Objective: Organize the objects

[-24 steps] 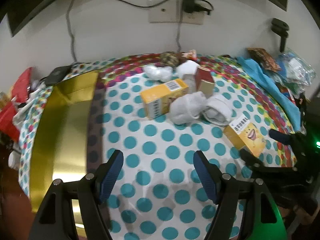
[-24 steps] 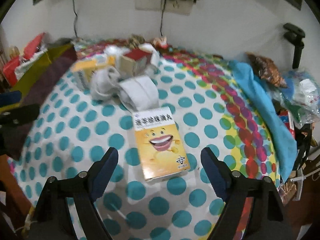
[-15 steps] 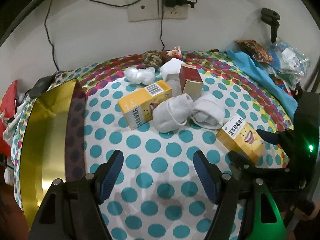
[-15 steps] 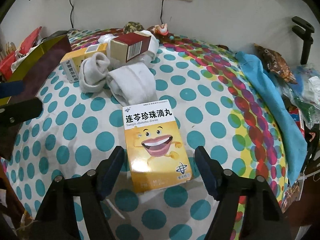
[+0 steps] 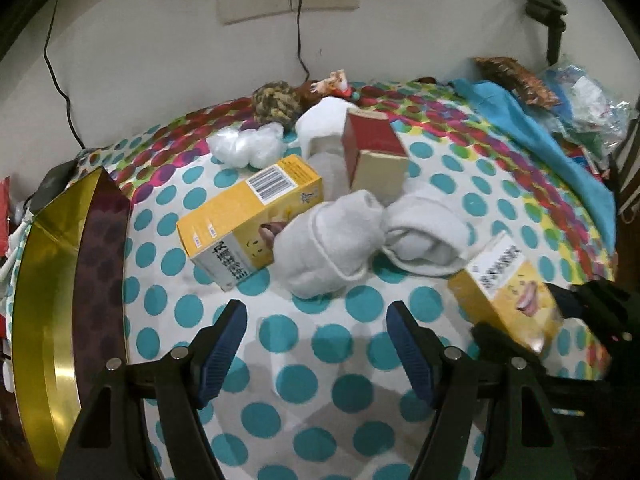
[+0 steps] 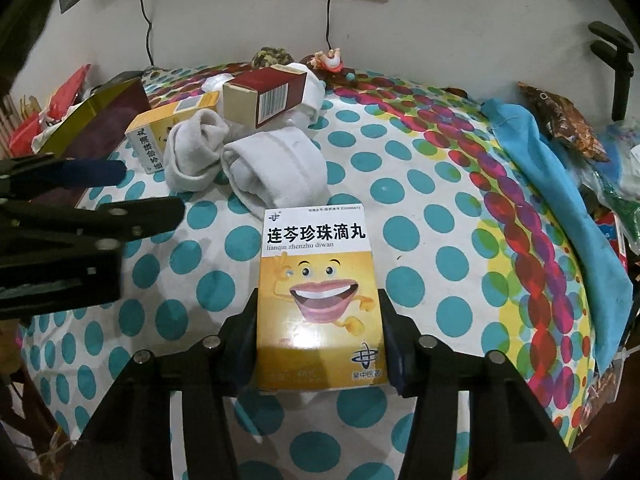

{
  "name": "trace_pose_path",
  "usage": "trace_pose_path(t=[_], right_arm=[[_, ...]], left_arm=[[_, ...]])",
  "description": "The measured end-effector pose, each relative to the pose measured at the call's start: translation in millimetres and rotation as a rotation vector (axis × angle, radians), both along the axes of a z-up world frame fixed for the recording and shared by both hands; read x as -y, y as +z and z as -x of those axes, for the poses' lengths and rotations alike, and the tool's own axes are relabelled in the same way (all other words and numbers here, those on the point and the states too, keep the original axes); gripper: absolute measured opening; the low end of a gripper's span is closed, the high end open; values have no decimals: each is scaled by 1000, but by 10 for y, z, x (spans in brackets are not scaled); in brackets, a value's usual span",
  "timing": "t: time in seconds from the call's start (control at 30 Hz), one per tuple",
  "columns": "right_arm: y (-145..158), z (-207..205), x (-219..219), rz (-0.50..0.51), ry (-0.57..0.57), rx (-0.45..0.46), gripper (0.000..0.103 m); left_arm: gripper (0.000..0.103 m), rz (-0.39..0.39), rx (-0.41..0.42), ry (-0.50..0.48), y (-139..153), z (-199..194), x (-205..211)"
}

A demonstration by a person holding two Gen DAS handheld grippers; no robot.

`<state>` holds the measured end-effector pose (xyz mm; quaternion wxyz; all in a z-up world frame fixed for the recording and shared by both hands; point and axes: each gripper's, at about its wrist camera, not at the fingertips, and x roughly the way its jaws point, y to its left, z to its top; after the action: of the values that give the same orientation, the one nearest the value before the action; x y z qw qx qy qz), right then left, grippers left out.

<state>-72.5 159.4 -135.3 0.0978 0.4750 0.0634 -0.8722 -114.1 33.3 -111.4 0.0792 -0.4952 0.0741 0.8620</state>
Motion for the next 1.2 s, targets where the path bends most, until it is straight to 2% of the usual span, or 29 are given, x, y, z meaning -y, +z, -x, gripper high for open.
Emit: trace_pose_path(t=[0.07, 0.3, 0.53, 0.6, 0.67, 0.7, 0.83, 0.93, 1.2], right_arm=[[-3, 8, -1, 1, -1, -7, 49], [-9, 49, -12, 11, -3, -33, 49], [-16, 51, -2, 12, -5, -52, 49], [-17, 54, 0, 14, -8, -55, 49], [-19, 55, 4, 13, -8, -59, 49], [-21, 55, 2, 16, -10, -60, 49], [-23, 54, 3, 18, -16, -65, 49], [-24, 56, -1, 22, -20, -67, 49], [-29, 48, 2, 21, -24, -77, 49]], left_arm=[[75, 18, 5, 10, -55, 38, 1], [75, -3, 1, 22, -156, 192, 43], [74, 10, -9, 48, -185, 280, 44], [69, -1, -8, 47, -186, 286, 50], [42, -26, -6, 31, -174, 286, 47], [38, -41, 0, 21, -170, 286, 40], [30, -29, -3, 20, -162, 297, 9], [26, -47, -2, 34, -161, 270, 34], [26, -67, -4, 74, -114, 135, 178]])
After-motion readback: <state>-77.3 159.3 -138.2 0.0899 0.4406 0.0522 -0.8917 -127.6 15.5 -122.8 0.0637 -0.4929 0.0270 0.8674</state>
